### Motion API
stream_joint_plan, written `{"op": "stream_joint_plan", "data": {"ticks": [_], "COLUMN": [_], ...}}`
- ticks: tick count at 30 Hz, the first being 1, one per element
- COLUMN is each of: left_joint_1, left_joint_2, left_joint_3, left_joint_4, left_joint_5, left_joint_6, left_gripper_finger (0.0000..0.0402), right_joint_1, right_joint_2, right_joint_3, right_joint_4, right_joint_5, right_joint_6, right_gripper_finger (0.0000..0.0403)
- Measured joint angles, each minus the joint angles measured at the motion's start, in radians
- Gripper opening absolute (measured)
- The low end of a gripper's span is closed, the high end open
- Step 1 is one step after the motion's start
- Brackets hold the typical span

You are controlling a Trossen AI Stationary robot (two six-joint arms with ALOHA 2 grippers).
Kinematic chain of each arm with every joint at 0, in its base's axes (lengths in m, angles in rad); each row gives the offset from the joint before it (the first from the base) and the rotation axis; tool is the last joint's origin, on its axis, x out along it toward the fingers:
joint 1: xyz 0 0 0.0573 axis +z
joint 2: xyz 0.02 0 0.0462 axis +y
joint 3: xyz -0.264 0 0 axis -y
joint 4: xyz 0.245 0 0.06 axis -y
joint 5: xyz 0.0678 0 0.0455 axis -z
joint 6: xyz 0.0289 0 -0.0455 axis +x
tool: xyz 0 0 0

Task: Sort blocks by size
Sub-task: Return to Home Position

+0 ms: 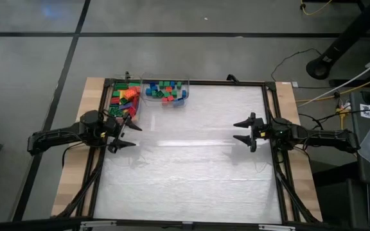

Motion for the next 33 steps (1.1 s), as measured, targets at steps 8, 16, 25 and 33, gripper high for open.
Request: {"op": "stream_joint_plan", "data": {"ticks": [8,16,25,33], "left_joint_1": [0.0,0.0,0.0,0.0], "left_joint_2": [0.0,0.0,0.0,0.0], "left_joint_3": [0.0,0.0,0.0,0.0], "left_joint_4": [0.0,0.0,0.0,-0.016], "left_joint_5": [0.0,0.0,-0.001,-0.206], "left_joint_6": [0.0,0.0,0.123,0.111], "left_gripper_finger": [0.0318,0.0318,0.0318,0.0318], "right_joint_1": [0.0,0.0,0.0,0.0], "right_joint_2": [0.0,0.0,0.0,0.0], "right_joint_3": [0.0,0.0,0.0,0.0], "right_joint_4": [0.0,0.0,0.0,0.0], "right_joint_5": [0.0,0.0,0.0,0.0], "right_joint_6": [0.0,0.0,0.0,0.0], "right_gripper_finger": [0.0294,0.0294,0.0294,0.0294]}}
